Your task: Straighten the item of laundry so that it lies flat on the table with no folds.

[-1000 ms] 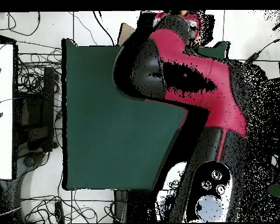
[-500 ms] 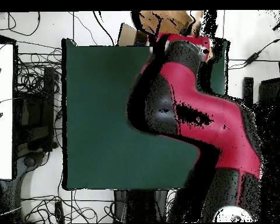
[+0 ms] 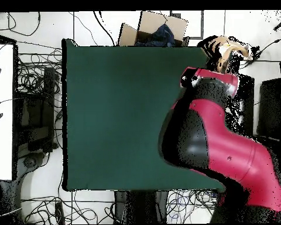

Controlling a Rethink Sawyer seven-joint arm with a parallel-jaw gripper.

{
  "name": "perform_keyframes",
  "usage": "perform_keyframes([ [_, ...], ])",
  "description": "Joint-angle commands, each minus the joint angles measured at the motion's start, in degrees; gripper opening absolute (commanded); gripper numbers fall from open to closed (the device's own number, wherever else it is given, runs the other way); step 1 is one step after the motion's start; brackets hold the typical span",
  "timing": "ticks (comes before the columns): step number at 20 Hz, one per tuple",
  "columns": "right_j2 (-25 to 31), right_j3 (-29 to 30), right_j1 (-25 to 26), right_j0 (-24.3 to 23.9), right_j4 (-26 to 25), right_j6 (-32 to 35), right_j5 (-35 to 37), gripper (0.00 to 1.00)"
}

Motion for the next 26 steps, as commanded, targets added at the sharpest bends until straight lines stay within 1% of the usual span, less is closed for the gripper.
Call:
perform_keyframes([
  [1, 0.89, 12.21, -1.35, 5.46, -1.69, 15.12, -11.49, 0.00],
  [2, 1.45, 12.25, -1.43, 5.02, -1.98, 14.83, -11.34, 0.00],
  [4, 5.23, 12.88, -2.45, 1.87, -3.76, 14.41, -9.91, 0.00],
  [6, 7.75, 13.42, -3.17, -0.51, -5.18, 13.47, -8.95, 0.00],
  [8, 8.02, 14.13, -3.42, -1.03, -5.66, 12.45, -8.77, 0.00],
  [10, 5.23, 15.13, -2.93, 1.18, -4.95, 12.37, -10.95, 0.00],
  [11, 2.75, 15.90, -2.32, 3.33, -4.03, 12.61, -13.26, 0.00],
  [13, -0.64, 17.10, -1.29, 6.65, -1.78, 12.90, -15.61, 0.00],
  [14, -0.98, 17.57, -1.13, 7.22, -1.27, 13.28, -15.90, 0.00],
  [17, -4.30, 19.28, 0.53, 11.45, 4.14, 15.37, -18.82, 0.00],
  [19, -5.65, 19.63, 1.24, 13.51, 6.94, 15.79, -19.28, 0.00],
  [21, -4.78, 20.18, 0.98, 13.39, 8.29, 17.09, -17.47, 0.00],
  [23, -1.83, 21.40, -0.15, 11.17, 9.21, 19.20, -13.21, 0.00],
  [24, -1.06, 21.78, -0.29, 10.49, 9.16, 19.41, -13.49, 0.00],
  [26, 1.33, 22.89, -0.95, 7.99, 9.43, 19.90, -11.23, 0.00],
])
